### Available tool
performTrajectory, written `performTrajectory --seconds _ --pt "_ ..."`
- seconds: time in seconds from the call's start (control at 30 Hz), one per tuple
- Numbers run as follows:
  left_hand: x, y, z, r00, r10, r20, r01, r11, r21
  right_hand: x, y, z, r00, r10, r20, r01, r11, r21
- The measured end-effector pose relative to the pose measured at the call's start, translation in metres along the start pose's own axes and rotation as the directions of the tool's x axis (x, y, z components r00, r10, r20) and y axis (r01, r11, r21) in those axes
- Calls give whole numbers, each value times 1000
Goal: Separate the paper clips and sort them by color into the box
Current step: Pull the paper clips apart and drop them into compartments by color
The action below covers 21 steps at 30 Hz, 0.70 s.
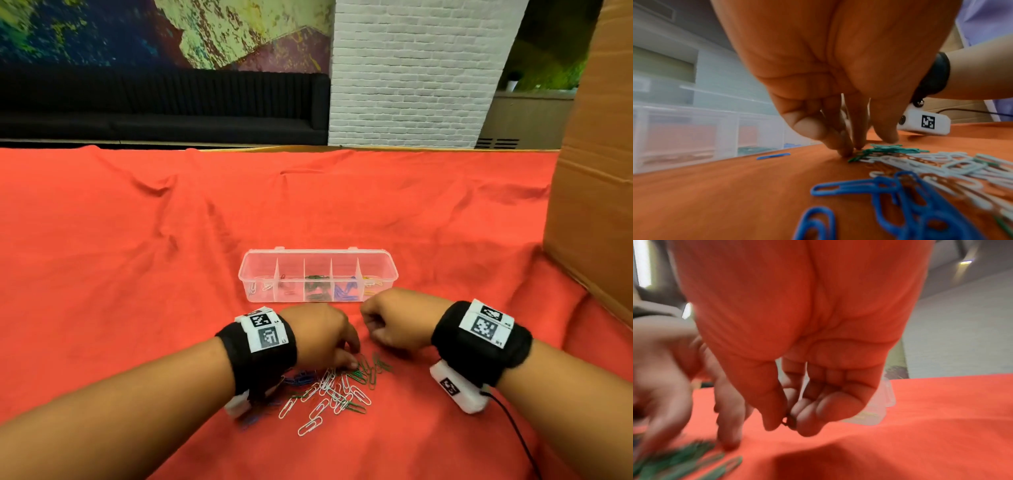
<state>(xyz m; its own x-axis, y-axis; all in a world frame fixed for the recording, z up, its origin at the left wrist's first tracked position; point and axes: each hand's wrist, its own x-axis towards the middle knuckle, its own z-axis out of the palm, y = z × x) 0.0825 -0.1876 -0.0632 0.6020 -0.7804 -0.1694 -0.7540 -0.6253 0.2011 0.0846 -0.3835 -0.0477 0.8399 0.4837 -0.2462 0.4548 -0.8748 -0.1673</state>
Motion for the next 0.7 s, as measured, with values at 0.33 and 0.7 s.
performTrajectory --seconds 0.33,0.7 --pt "-2 -4 -3 998 -58 -31 55 995 -78 -24 12 2 984 135 114 -156 968 197" --pt "-10 -10 -15 943 -288 168 255 299 -920 -29 8 9 985 120 123 -132 986 99"
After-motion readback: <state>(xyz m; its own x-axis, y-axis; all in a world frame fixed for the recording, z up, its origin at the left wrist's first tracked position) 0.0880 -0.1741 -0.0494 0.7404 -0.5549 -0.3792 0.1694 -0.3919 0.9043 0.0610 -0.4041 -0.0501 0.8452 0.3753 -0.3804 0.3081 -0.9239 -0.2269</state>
